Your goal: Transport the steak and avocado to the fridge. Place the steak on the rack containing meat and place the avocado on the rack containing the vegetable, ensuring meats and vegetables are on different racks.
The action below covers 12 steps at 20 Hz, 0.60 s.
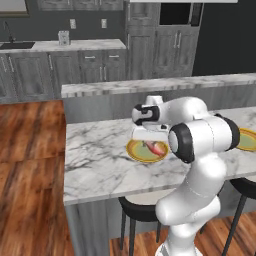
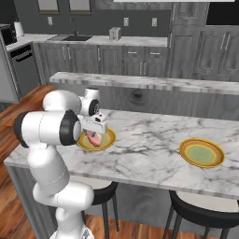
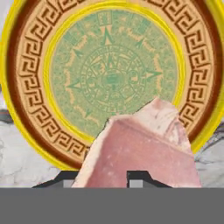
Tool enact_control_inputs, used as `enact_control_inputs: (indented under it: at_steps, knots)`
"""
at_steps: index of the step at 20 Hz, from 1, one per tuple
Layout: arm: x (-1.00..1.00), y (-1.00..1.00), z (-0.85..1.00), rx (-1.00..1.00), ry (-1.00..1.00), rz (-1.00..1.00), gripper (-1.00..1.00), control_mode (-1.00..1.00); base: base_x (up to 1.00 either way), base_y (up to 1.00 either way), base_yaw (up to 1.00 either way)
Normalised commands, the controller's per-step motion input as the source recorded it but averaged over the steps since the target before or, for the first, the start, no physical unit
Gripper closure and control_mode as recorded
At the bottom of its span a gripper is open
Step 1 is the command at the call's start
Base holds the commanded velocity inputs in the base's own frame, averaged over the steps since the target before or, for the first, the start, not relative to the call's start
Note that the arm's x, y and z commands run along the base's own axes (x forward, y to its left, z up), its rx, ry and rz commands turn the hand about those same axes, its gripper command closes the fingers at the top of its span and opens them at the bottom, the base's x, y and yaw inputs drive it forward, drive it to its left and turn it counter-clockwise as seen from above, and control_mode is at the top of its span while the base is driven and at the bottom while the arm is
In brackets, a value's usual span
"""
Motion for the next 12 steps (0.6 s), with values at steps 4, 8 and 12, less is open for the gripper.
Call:
enact_control_inputs:
  at_steps: [4, 8, 12]
  knots:
    - [-0.28, 0.0, 0.89, 0.14, -0.05, 0.0, 1.0, -1.0, 0.0, 0.0, 0.0]
    - [-0.47, -0.11, 0.71, 0.06, 0.0, 0.1, 1.0, -1.0, 0.0, 0.0, 0.0]
    - [-0.63, -0.37, 0.68, 0.0, 0.0, 0.26, 1.0, -1.0, 0.0, 0.0, 0.0]
